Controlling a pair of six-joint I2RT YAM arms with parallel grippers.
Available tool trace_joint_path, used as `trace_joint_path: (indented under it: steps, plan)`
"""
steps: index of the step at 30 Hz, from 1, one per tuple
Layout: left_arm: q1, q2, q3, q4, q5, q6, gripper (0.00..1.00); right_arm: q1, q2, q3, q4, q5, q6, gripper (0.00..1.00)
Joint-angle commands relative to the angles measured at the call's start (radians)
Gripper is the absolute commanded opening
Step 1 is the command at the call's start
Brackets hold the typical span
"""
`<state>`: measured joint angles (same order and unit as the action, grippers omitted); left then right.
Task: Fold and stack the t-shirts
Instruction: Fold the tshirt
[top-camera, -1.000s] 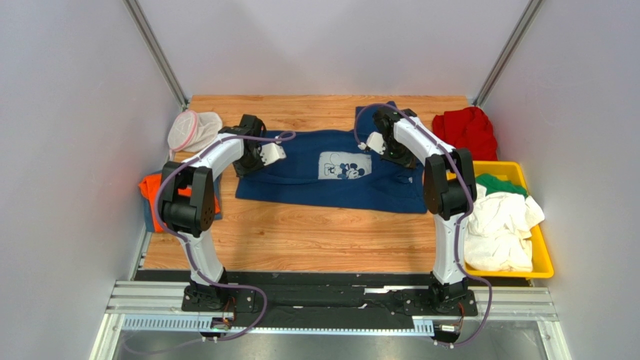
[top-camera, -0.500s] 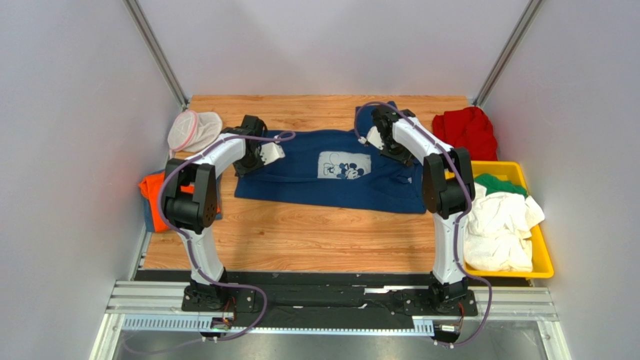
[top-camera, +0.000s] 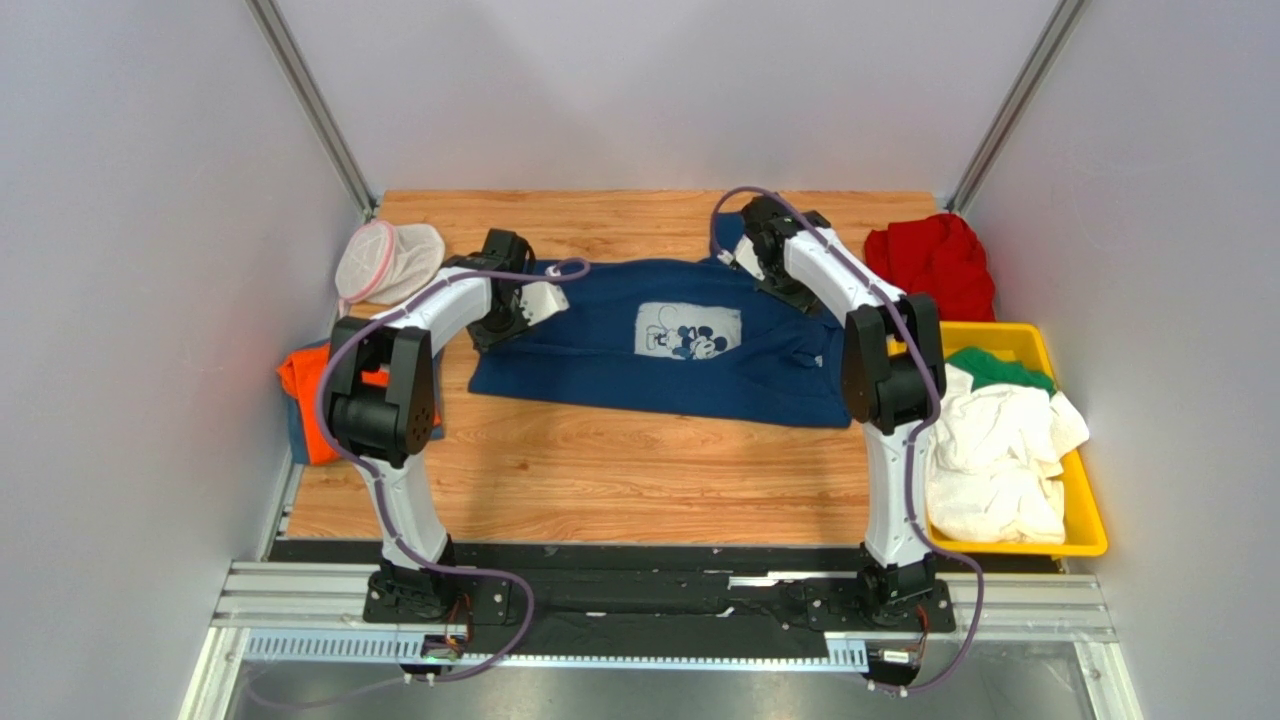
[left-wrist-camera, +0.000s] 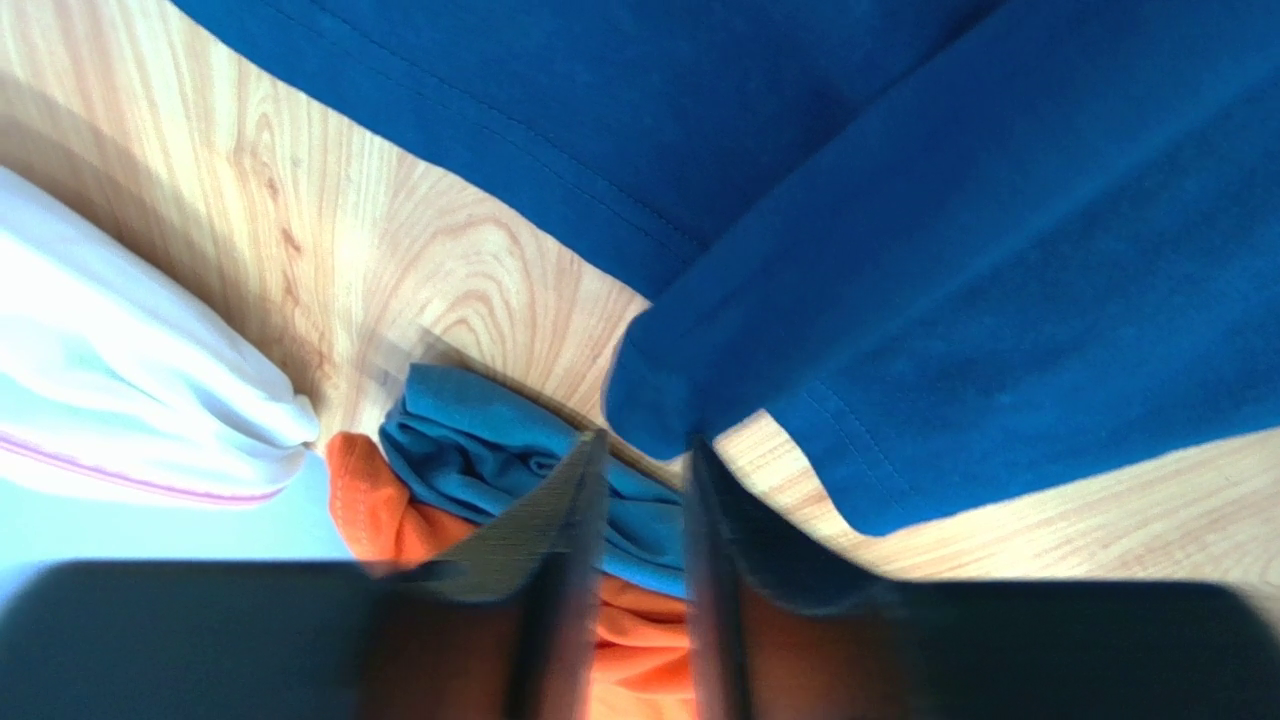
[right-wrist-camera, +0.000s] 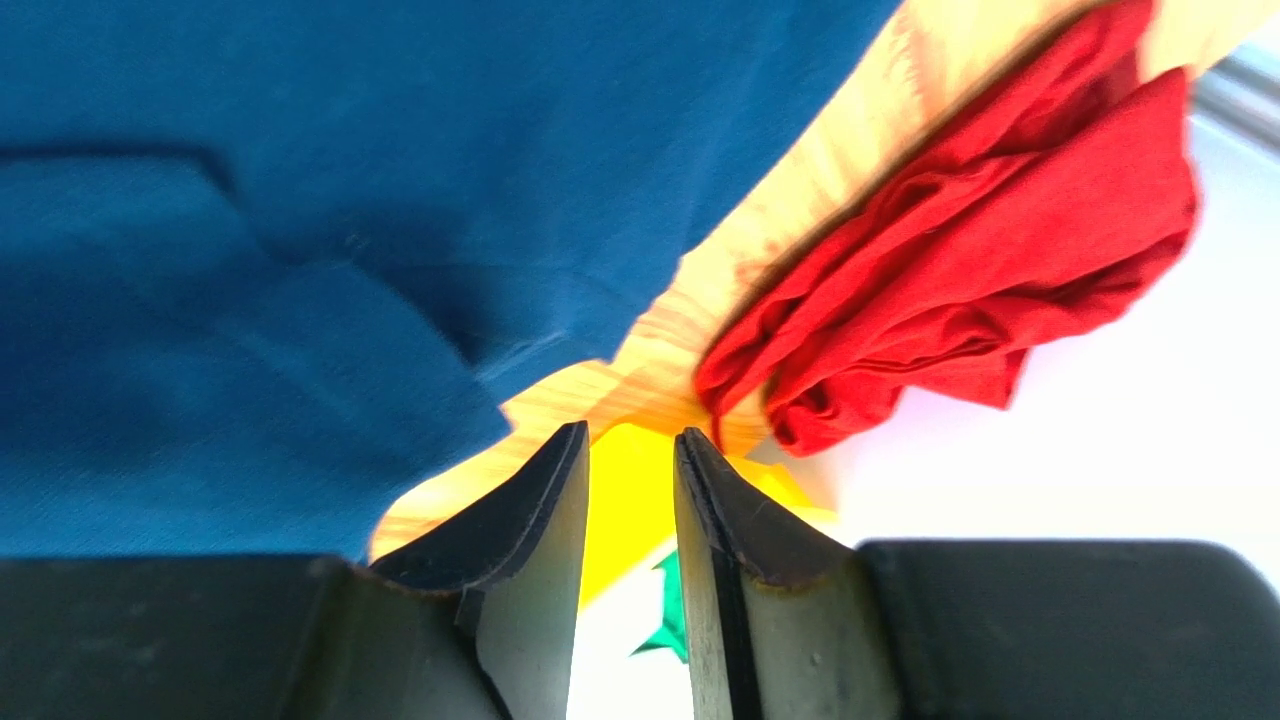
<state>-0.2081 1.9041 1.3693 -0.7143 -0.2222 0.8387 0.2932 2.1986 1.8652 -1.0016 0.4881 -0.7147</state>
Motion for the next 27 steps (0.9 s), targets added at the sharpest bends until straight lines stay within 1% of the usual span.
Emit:
trace_joint_path:
  steps: [1, 2, 3, 5, 6, 7, 9, 16, 21, 27]
  plan:
    - [-0.001, -0.033, -0.019, 0.056, -0.002, -0.030, 0.50, 0.004, -0.147, -0.034, -0.026, -0.110, 0.079, 0.39]
    - [-0.001, -0.039, -0.024, 0.064, 0.007, -0.036, 0.54, 0.004, -0.164, -0.044, -0.038, -0.138, 0.090, 0.42]
    - [-0.001, -0.045, -0.026, 0.068, 0.010, -0.042, 0.66, 0.004, -0.180, -0.063, -0.046, -0.190, 0.099, 0.49]
    - [-0.002, -0.062, -0.022, 0.072, 0.027, -0.061, 0.72, 0.003, -0.220, -0.083, -0.048, -0.236, 0.127, 0.52]
    - [-0.002, -0.065, -0.024, 0.073, 0.030, -0.066, 0.79, 0.006, -0.232, -0.093, -0.048, -0.270, 0.136, 0.55]
    - [-0.004, -0.074, -0.022, 0.072, 0.033, -0.073, 0.81, 0.006, -0.252, -0.110, -0.048, -0.288, 0.141, 0.57]
    - [-0.005, -0.083, -0.026, 0.075, 0.034, -0.075, 0.82, 0.007, -0.264, -0.127, -0.048, -0.334, 0.152, 0.60]
    - [-0.008, -0.100, -0.044, 0.079, 0.009, -0.064, 0.83, 0.015, -0.241, -0.164, -0.042, -0.379, 0.164, 0.61]
    - [-0.008, -0.111, -0.058, 0.095, 0.006, -0.059, 0.83, 0.017, -0.215, -0.182, -0.006, -0.379, 0.162, 0.61]
    - [-0.010, -0.111, -0.059, 0.102, 0.012, -0.069, 0.84, 0.017, -0.152, -0.149, 0.018, -0.375, 0.153, 0.61]
